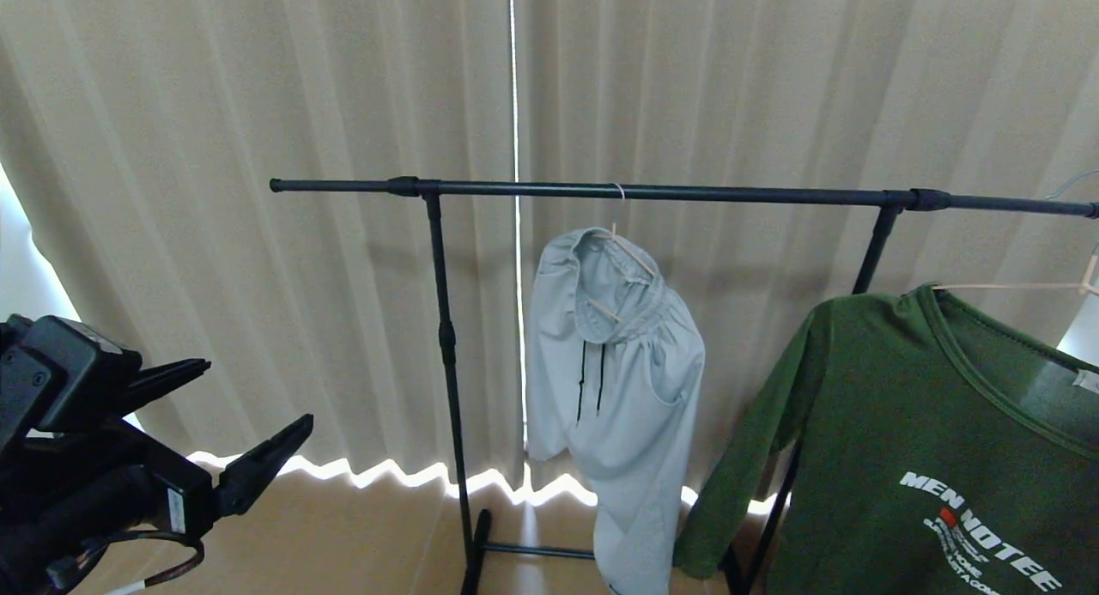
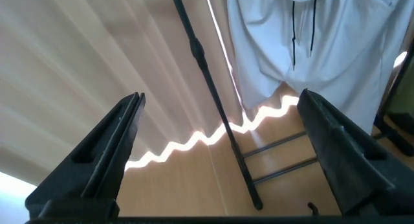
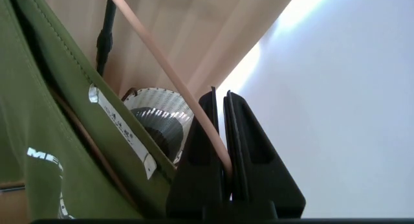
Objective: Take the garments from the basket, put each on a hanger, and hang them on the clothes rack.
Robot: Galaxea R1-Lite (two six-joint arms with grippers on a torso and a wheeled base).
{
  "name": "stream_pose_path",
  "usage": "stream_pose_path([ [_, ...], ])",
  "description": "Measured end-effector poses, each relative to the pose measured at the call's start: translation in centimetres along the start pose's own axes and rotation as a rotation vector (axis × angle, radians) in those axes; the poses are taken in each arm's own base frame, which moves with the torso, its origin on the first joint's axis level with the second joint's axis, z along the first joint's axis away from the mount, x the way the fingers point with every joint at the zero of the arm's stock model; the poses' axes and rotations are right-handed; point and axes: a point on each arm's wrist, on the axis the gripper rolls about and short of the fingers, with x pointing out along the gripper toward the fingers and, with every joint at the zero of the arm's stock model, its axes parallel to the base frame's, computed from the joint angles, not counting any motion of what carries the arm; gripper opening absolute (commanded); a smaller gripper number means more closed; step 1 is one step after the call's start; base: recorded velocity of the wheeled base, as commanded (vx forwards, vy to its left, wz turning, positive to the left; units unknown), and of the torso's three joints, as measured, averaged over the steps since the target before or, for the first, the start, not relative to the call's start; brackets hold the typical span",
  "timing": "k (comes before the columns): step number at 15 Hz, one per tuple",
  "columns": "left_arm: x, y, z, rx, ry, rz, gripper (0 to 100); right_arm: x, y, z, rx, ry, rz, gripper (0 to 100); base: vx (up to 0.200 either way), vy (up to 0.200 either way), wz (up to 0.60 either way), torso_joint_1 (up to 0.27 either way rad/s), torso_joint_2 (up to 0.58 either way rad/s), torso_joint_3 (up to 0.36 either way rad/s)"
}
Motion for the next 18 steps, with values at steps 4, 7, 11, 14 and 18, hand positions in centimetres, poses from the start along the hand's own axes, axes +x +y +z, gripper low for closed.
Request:
stream_pose_path([
  [4, -0.11, 0.03, 0.09, 0.000, -0.007, 0.003, 100, -0.05, -0.08, 0.15, 0.003, -0.007, -0.002, 0, 0.200, 0.000, 0.00, 0.012, 0.00, 0.004],
  [7, -0.29, 0.02, 0.05, 0.003, -0.009, 0.004, 100, -0.14, -0.08, 0.10, 0.003, -0.009, -0.001, 0, 0.200, 0.000, 0.00, 0.002, 0.00, 0.002],
  [11, -0.39, 0.00, -0.04, 0.003, -0.009, 0.004, 100, -0.17, 0.02, -0.02, 0.001, -0.009, 0.009, 0, 0.200, 0.000, 0.00, 0.001, 0.00, 0.004],
  [14, -0.41, -0.02, -0.10, 0.006, -0.007, 0.003, 100, -0.12, 0.09, -0.01, 0.000, -0.009, 0.014, 0, 0.133, 0.000, 0.00, 0.002, 0.00, 0.002],
  [18, -0.62, -0.10, -0.35, 0.013, -0.003, 0.003, 100, 0.82, 0.76, -0.20, -0.016, 0.024, 0.048, 0, 0.000, 0.000, 0.00, 0.000, 0.00, 0.000],
])
